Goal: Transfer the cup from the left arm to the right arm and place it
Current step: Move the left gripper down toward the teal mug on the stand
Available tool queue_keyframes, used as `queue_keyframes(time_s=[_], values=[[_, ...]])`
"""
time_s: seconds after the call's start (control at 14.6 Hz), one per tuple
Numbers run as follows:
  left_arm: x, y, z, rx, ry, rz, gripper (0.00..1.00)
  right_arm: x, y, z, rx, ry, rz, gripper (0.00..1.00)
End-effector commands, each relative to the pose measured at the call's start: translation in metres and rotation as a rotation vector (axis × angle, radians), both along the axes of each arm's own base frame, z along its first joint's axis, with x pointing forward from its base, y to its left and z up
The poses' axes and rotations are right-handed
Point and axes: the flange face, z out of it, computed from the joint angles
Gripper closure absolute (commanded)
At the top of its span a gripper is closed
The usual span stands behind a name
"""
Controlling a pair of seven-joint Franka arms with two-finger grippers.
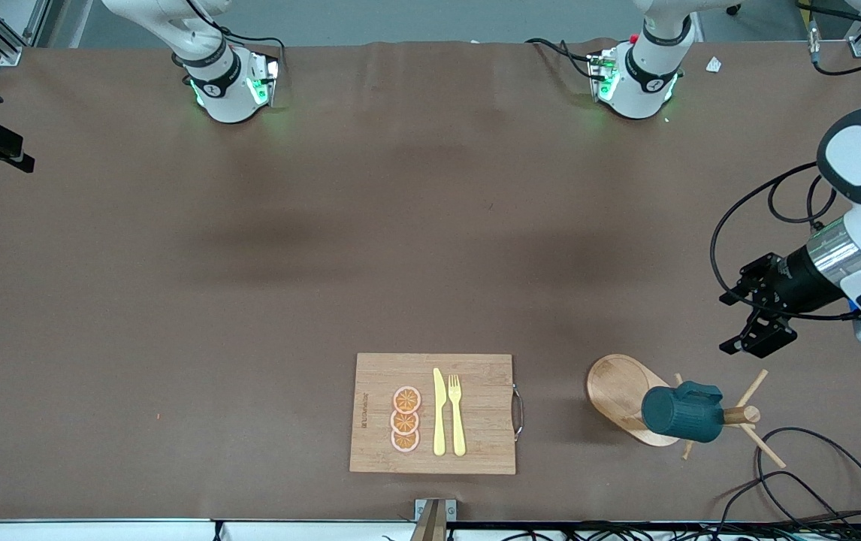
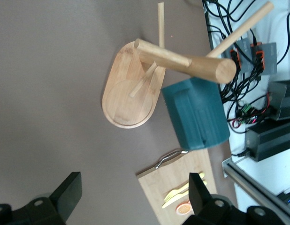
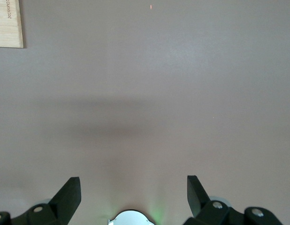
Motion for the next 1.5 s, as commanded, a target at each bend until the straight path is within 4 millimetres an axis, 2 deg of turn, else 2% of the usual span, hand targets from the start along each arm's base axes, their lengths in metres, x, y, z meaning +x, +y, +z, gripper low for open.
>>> queue_keyframes(time_s=[0.0, 0.34, 0.55, 0.68, 0.96, 1.16, 1.3, 1.43], values=[[0.013, 0.006, -0.009, -0.02, -0.007, 0.102, 0.0, -0.008, 0.001, 0.002, 0.003, -0.003, 0.007, 0.0], [0.029, 0.007, -0.036, -0.079, -0.022, 0.282, 0.0, -0.008, 0.001, 0.003, 0.003, -0.004, 0.009, 0.0], [0.036, -0.002, -0.045, -0.097, -0.039, 0.321, 0.0, -0.008, 0.002, 0.002, 0.003, -0.003, 0.01, 0.0], [0.04, -0.015, -0.055, -0.089, -0.05, 0.304, 0.0, -0.008, 0.002, 0.002, 0.003, -0.003, 0.01, 0.0], [0.052, -0.018, -0.081, -0.095, -0.058, 0.316, 0.0, -0.008, 0.002, 0.003, 0.003, -0.004, 0.01, 0.0], [0.062, -0.017, -0.075, -0.102, -0.096, 0.314, 0.0, -0.008, 0.002, 0.003, 0.003, -0.004, 0.01, 0.0], [0.065, -0.018, -0.083, -0.1, -0.089, 0.307, 0.0, -0.008, 0.002, 0.002, 0.003, -0.003, 0.01, 0.0], [0.072, -0.019, -0.081, -0.106, -0.107, 0.304, 0.0, -0.008, 0.002, 0.002, 0.003, -0.003, 0.01, 0.0]])
